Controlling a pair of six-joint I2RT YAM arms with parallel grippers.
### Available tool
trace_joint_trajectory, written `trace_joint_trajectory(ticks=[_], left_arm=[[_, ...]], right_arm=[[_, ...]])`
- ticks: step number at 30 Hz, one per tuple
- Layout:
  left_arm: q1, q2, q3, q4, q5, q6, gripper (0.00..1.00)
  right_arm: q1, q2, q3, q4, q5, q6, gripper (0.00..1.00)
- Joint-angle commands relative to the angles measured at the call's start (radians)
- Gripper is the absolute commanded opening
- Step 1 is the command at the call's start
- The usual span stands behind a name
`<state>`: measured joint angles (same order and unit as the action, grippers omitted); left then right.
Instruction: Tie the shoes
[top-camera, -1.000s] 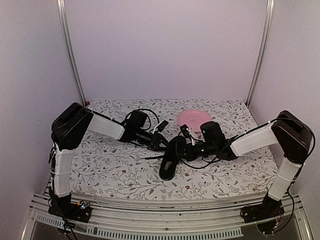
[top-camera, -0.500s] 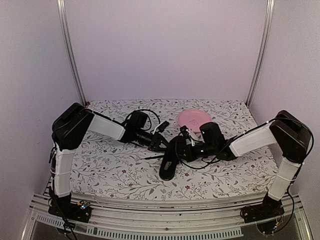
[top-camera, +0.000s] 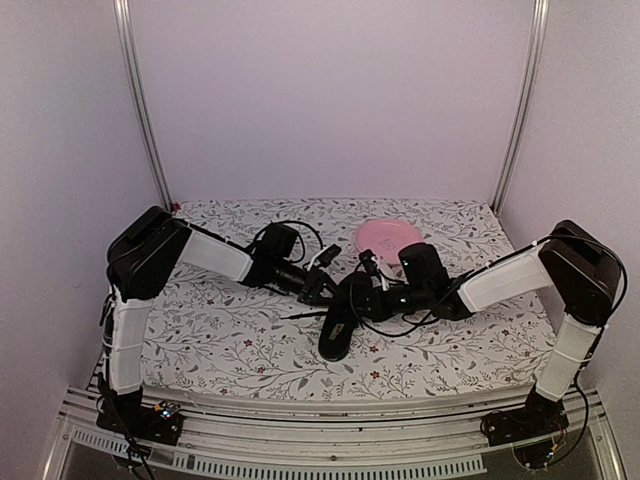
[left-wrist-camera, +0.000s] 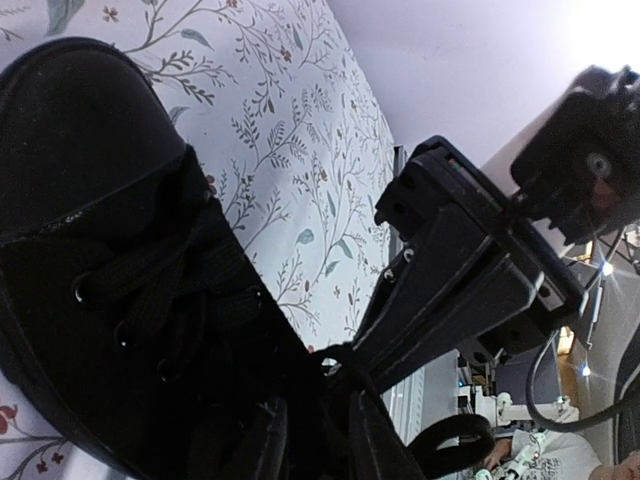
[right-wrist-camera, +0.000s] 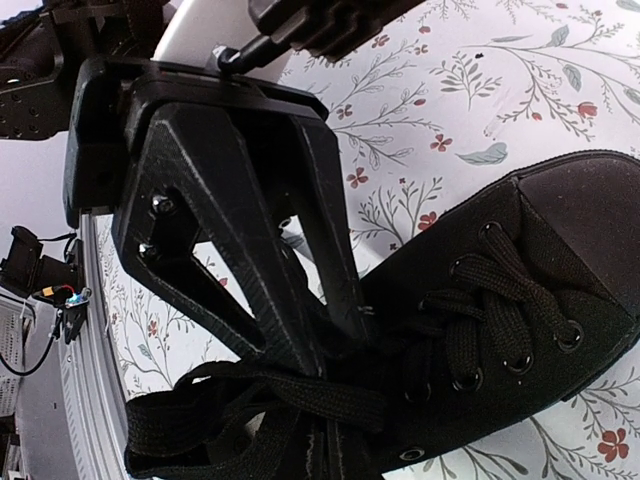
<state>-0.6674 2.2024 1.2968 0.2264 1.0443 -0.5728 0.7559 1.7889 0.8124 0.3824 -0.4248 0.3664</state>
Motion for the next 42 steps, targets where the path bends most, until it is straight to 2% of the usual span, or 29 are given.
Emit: trace_joint_trajectory(ticks=[1,6,12,17,21,33,39,42], left_arm=[[-0.016,0.025,0.037,-0.021,0.01,0.025,0.22],[-0.018,0.025,0.038,-0.024,0.013,0.034,0.22],[-0.017,0.028,0.038,-0.023,0.019,0.032,0.16],[-0.02,0.025,0.037,-0.016,0.023,0.029,0.3],[-0.02,0.028,0.038,-0.013,0.027,0.027,0.3],[-0.017,0.032,0.027,0.009,0.036,0.012,0.01],[-0.007,0.007,-0.016,0.101,0.026,-0.041,0.0],[0.006,-0.016,-0.038,0.123,-0.006,-0.05,0.0]], right_arm=[[0.005,0.017,0.026,0.01,-0.003,0.005,0.03],[0.005,0.028,0.037,0.008,-0.005,0.005,0.03],[0.005,0.041,0.049,0.004,-0.002,0.008,0.03],[0.005,0.05,0.055,0.002,-0.003,0.011,0.03],[0.005,0.053,0.059,0.0,-0.003,0.01,0.03],[0.004,0.048,0.054,0.0,0.009,0.011,0.03],[0.005,0.037,0.044,-0.001,0.019,0.012,0.03],[0.004,0.012,0.023,-0.001,0.03,0.008,0.11]])
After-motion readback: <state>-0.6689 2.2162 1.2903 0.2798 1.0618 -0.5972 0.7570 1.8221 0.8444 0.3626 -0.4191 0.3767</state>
